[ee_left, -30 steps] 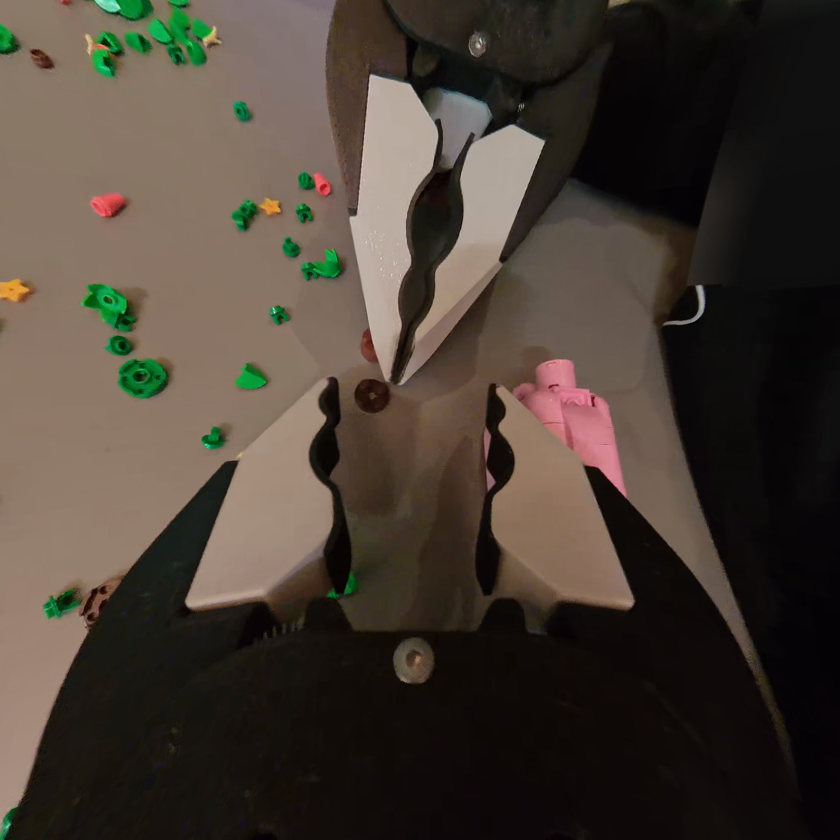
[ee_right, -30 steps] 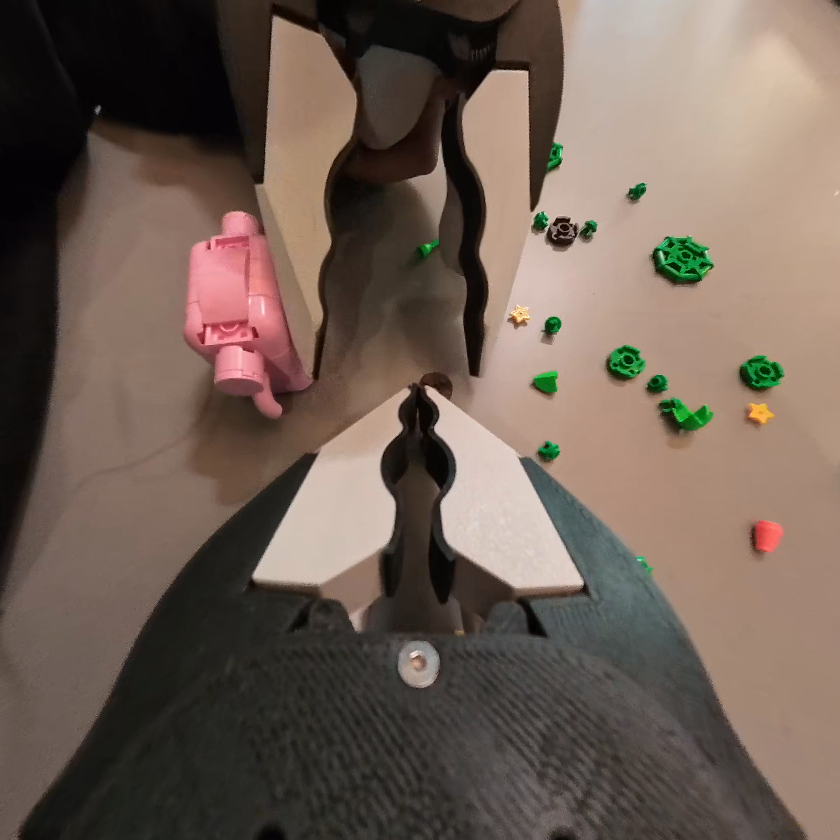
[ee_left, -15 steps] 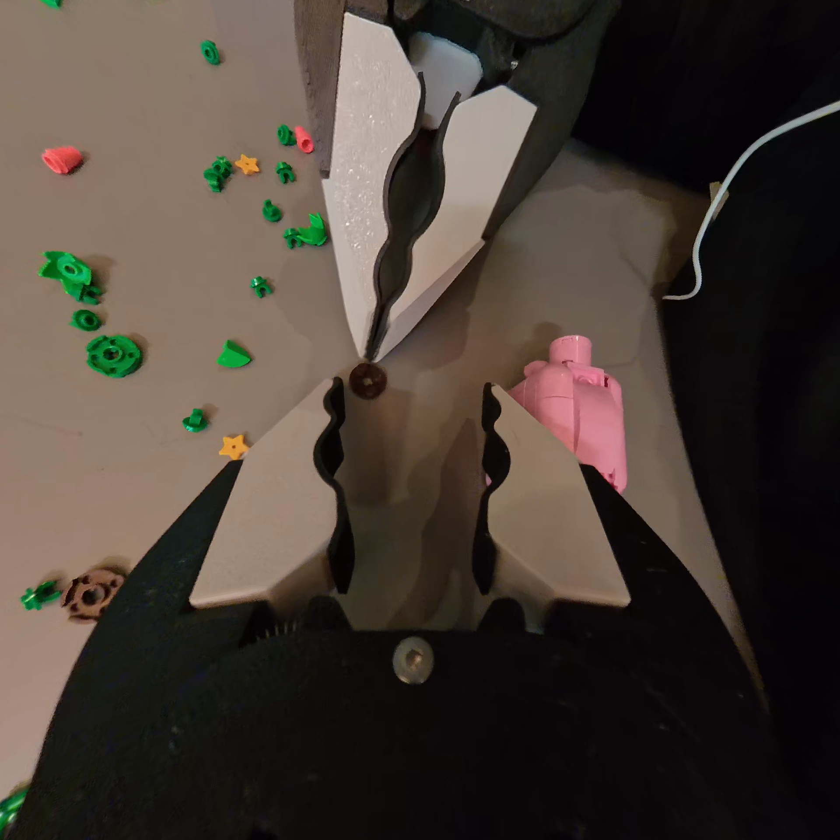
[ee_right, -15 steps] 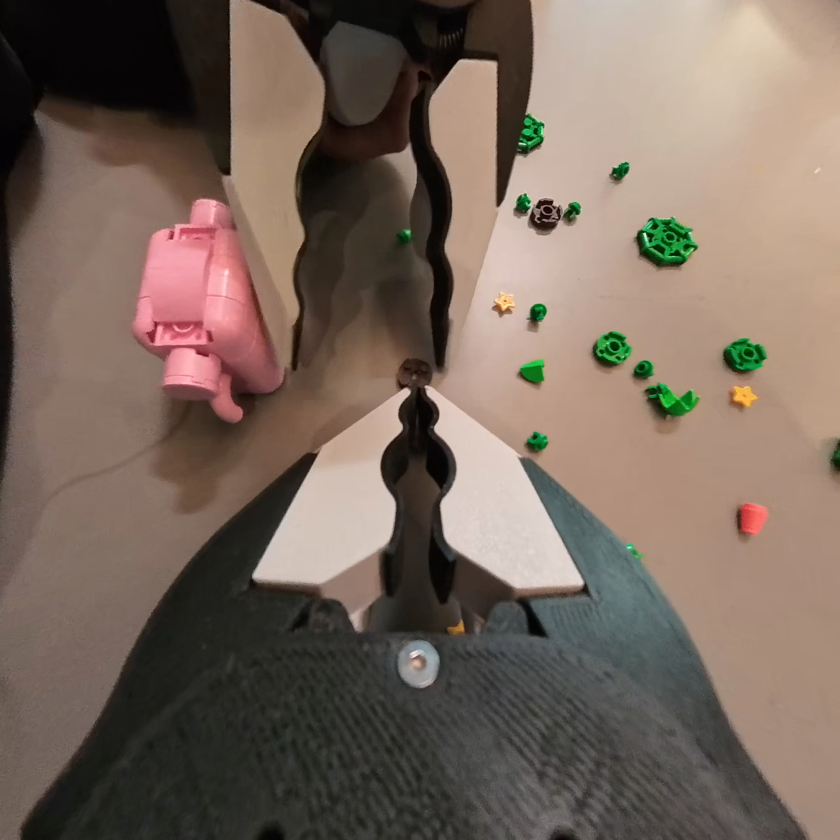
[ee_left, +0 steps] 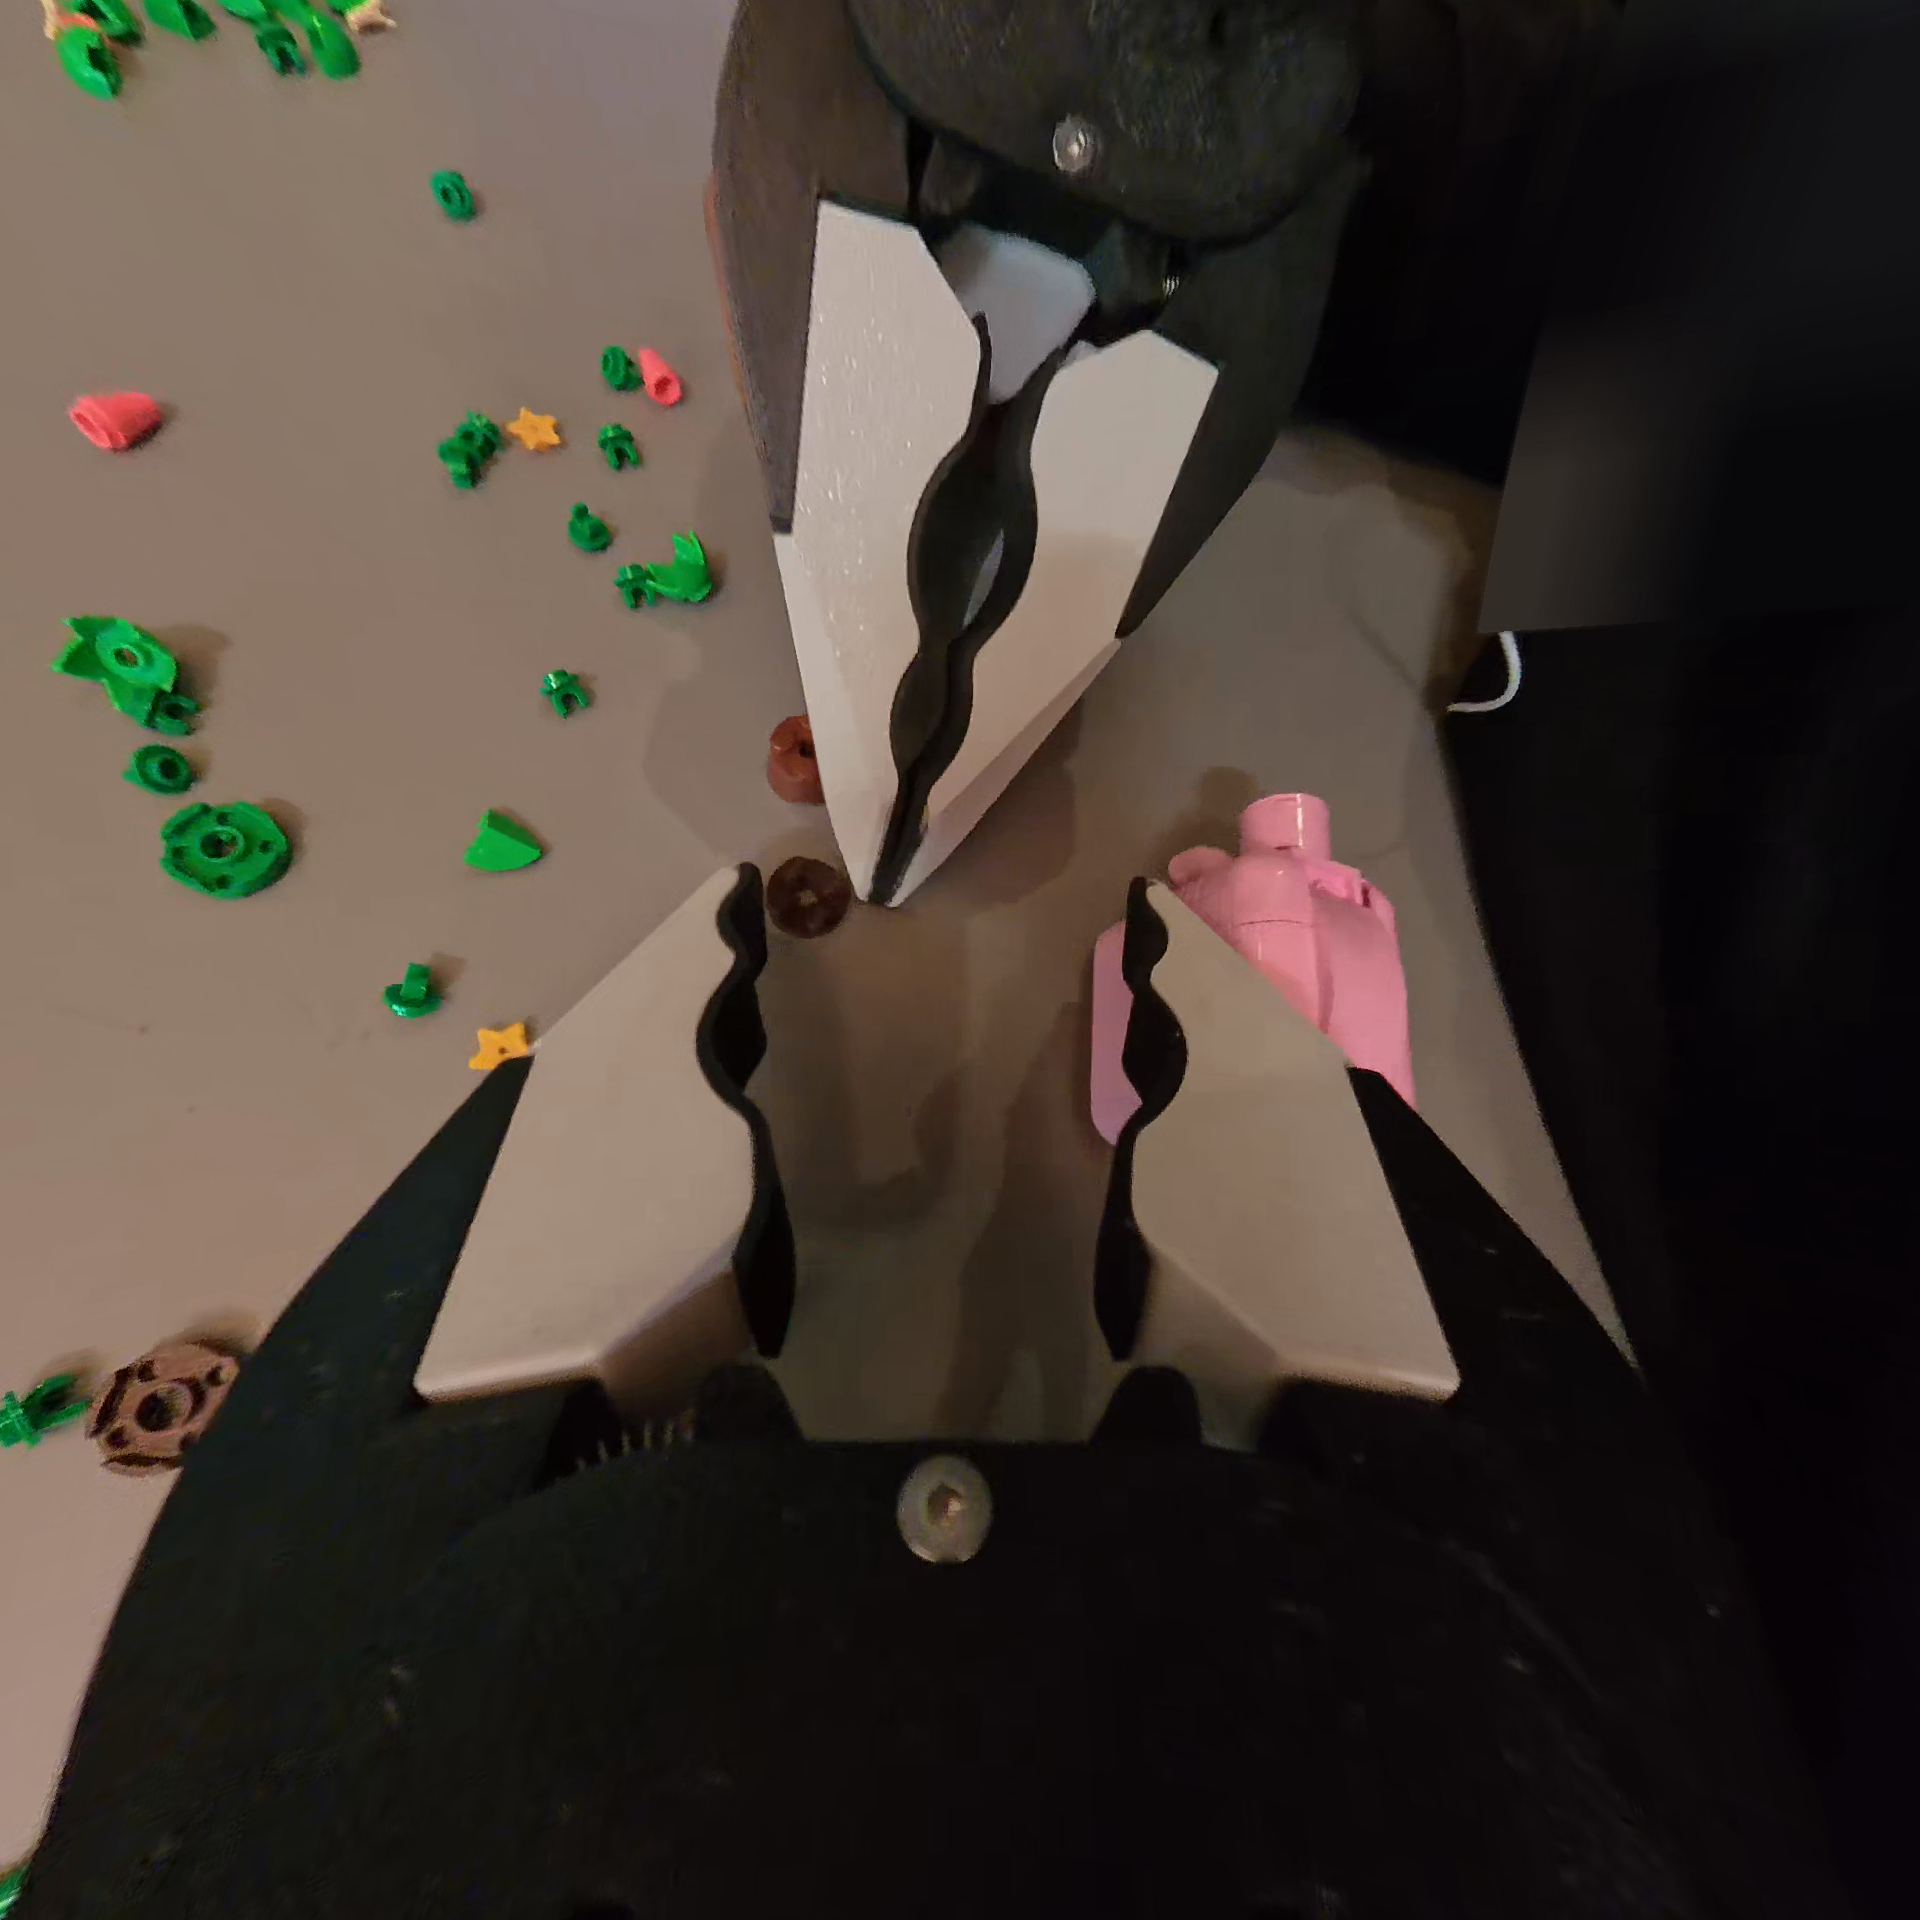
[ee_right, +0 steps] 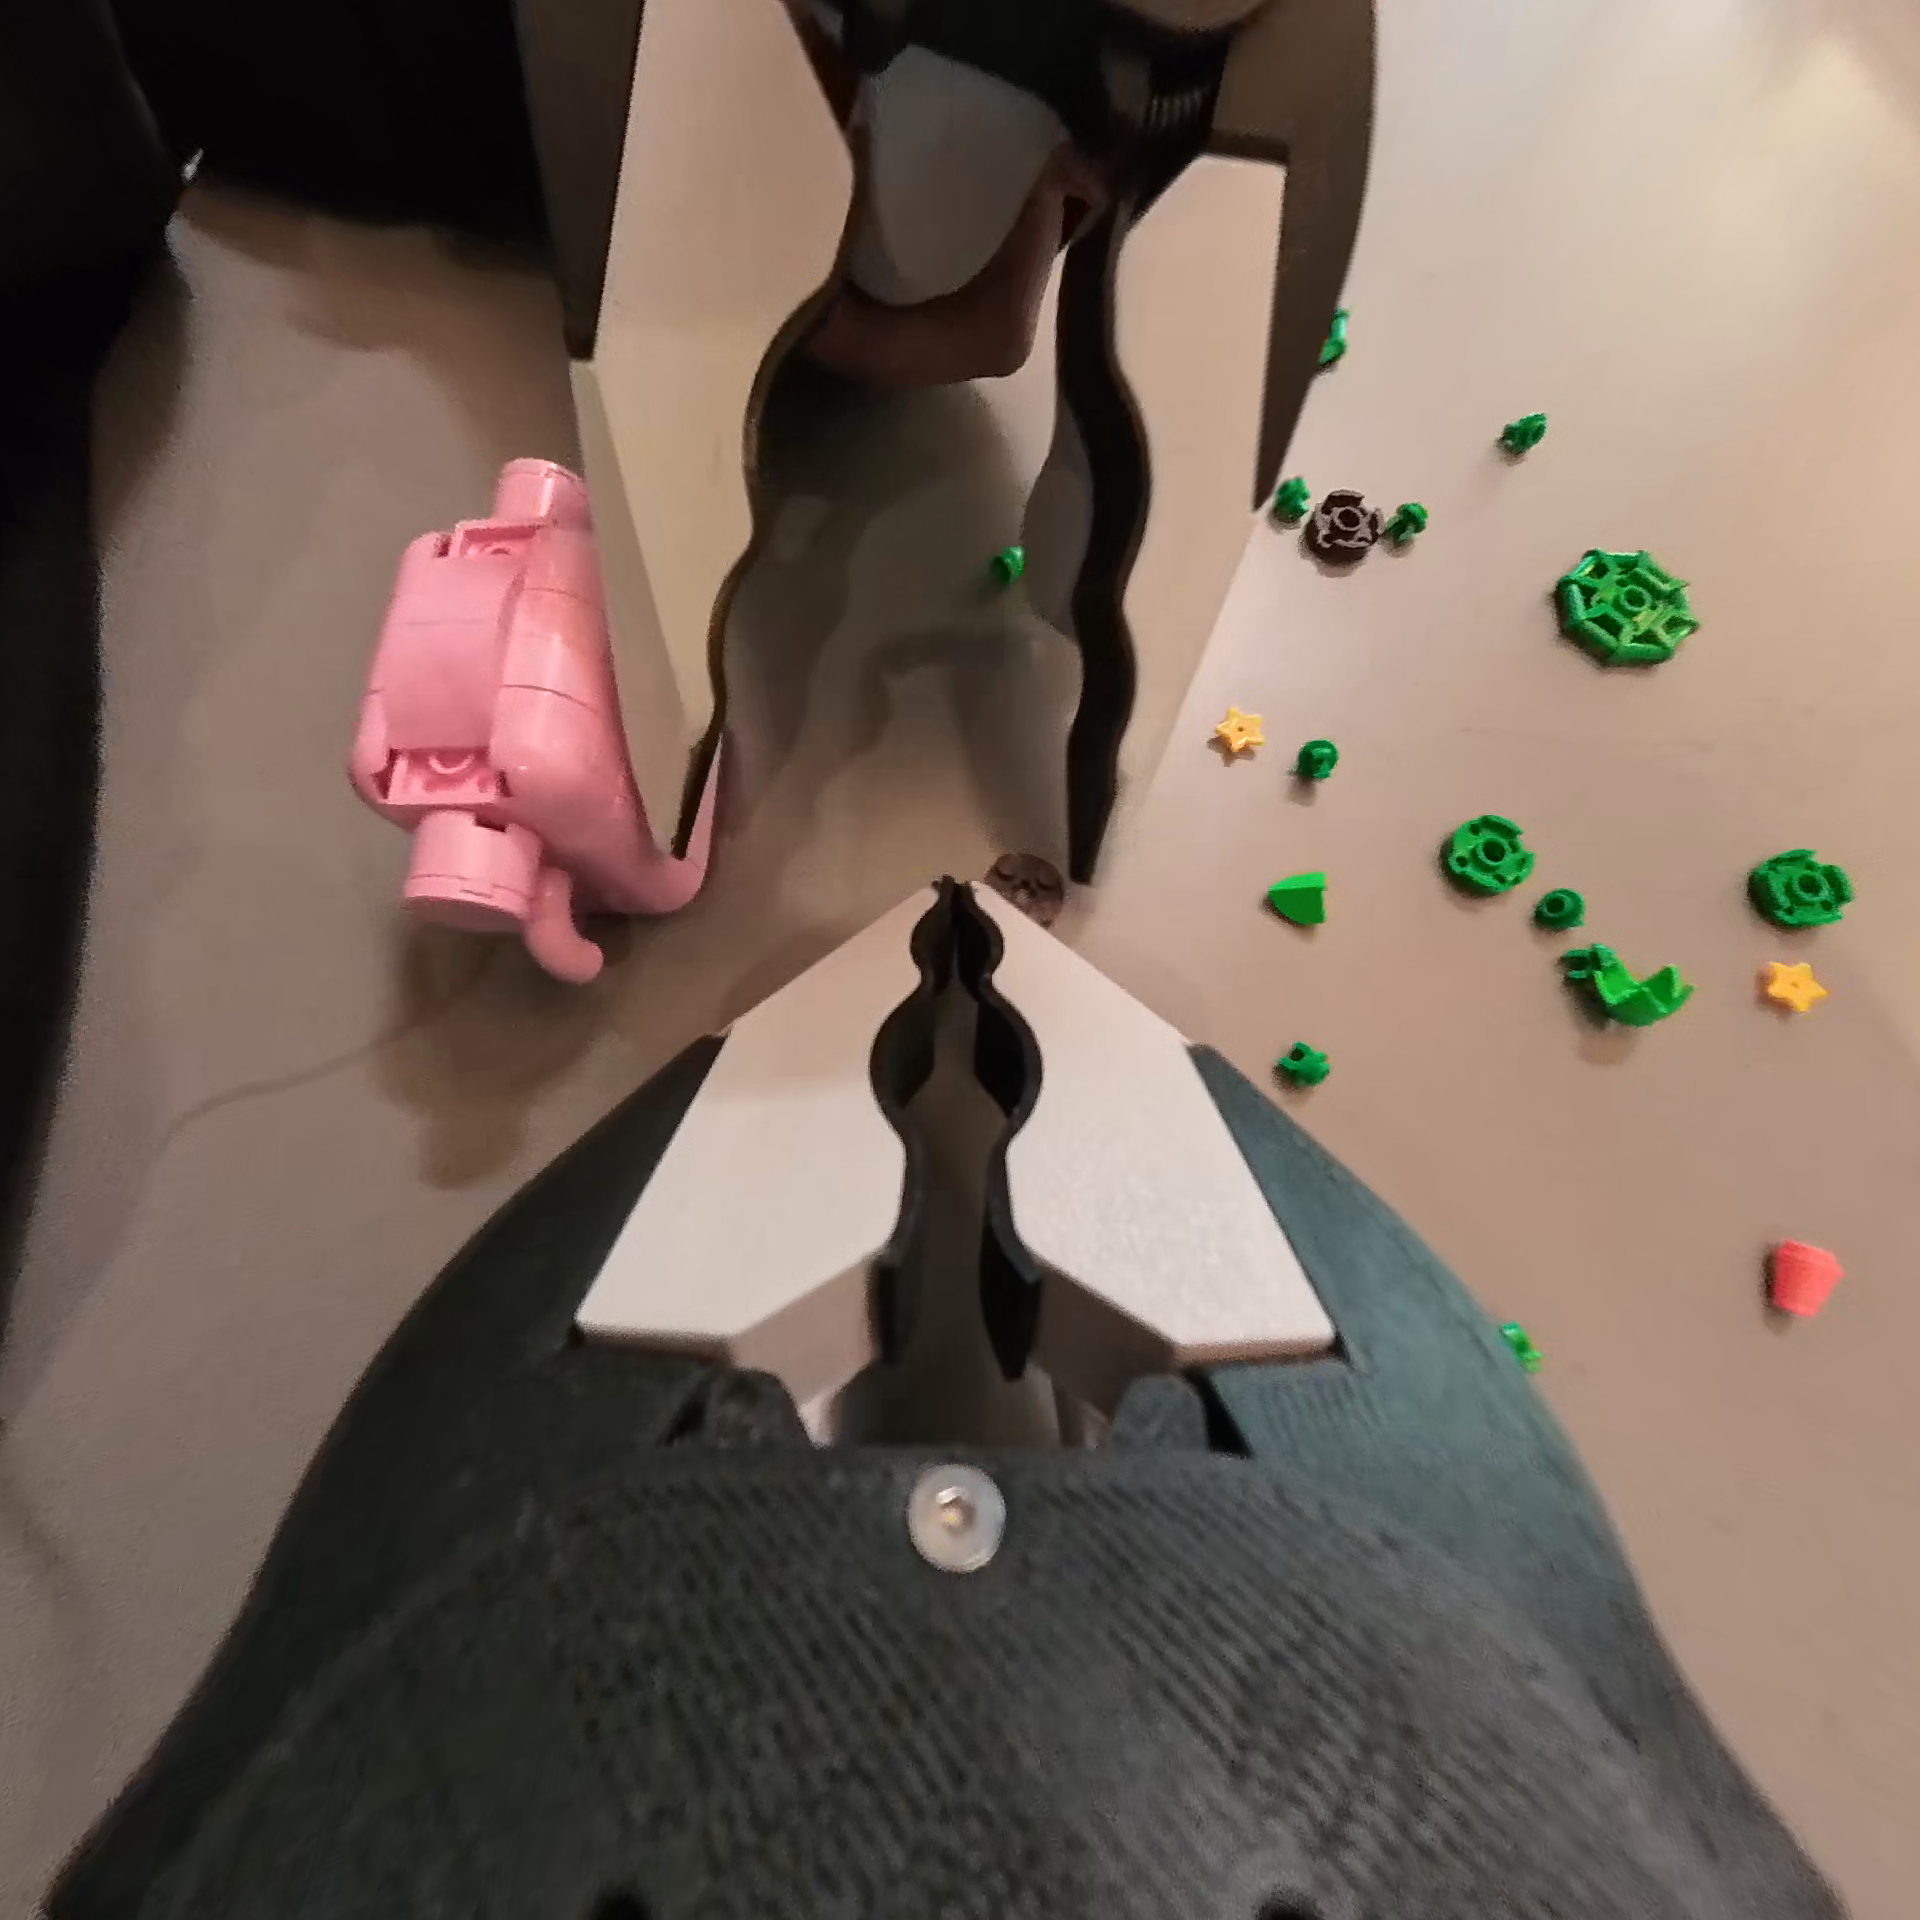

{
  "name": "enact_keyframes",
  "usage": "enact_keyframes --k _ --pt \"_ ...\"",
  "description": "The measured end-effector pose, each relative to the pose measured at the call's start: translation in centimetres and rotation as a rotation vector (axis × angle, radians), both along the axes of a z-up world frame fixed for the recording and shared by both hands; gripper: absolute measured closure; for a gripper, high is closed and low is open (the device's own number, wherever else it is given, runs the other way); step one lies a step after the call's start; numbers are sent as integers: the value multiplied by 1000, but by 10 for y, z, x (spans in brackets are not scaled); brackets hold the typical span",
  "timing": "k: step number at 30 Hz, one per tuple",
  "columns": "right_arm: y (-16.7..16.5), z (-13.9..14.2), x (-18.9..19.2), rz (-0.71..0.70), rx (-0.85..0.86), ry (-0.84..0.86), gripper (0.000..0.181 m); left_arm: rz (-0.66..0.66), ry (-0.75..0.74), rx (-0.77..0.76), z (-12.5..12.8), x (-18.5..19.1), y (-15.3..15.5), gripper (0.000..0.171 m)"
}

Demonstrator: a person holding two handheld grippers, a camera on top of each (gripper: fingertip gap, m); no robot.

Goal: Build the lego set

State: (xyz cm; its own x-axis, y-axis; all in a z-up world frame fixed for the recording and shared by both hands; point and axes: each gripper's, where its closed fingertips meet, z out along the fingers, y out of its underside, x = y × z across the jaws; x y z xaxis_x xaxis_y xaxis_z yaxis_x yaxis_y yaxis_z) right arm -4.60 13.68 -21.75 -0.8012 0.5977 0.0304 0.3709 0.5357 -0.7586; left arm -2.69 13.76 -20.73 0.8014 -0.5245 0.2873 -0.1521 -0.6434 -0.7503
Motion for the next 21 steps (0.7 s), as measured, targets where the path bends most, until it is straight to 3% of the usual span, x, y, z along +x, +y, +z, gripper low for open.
enact_keyframes --k 21 --pt "5 1 -5 -40 -11 -6 181 -14 -7 -44 -4 -2 -8 110"
